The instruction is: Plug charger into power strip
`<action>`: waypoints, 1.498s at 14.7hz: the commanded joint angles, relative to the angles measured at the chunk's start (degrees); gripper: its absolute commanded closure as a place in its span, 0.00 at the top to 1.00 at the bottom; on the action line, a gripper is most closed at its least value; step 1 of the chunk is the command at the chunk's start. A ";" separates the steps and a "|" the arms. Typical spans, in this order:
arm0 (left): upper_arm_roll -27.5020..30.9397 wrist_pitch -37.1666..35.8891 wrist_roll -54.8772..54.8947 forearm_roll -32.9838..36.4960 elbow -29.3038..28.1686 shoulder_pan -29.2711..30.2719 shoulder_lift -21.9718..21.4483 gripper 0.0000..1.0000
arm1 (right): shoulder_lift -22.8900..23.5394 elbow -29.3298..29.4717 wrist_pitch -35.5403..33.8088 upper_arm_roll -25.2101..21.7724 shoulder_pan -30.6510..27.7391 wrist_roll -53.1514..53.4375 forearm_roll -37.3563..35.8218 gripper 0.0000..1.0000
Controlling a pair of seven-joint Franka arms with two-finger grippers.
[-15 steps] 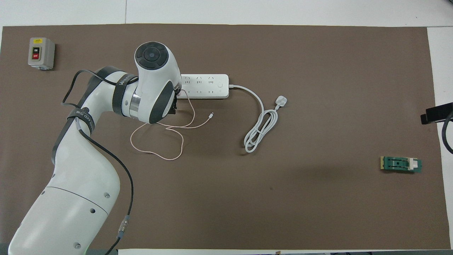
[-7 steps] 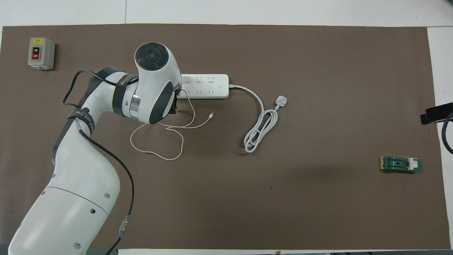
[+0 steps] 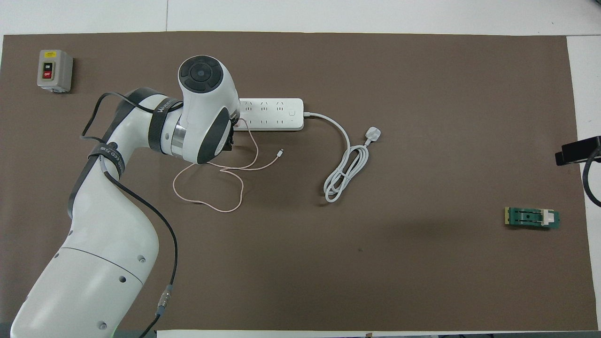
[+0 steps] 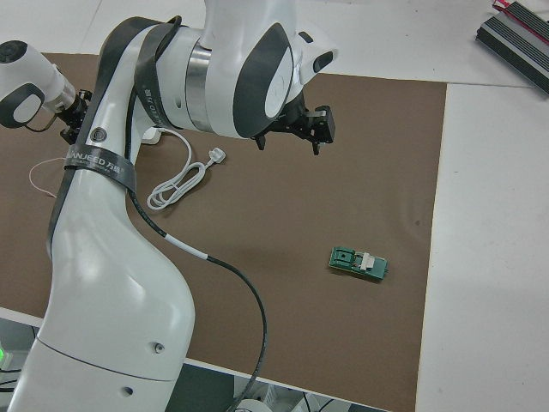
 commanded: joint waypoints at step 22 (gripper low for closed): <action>0.51 -23.45 60.91 0.42 1.17 15.68 -21.91 1.00 | -1.05 -0.85 -0.61 0.29 -0.42 -0.65 0.88 1.00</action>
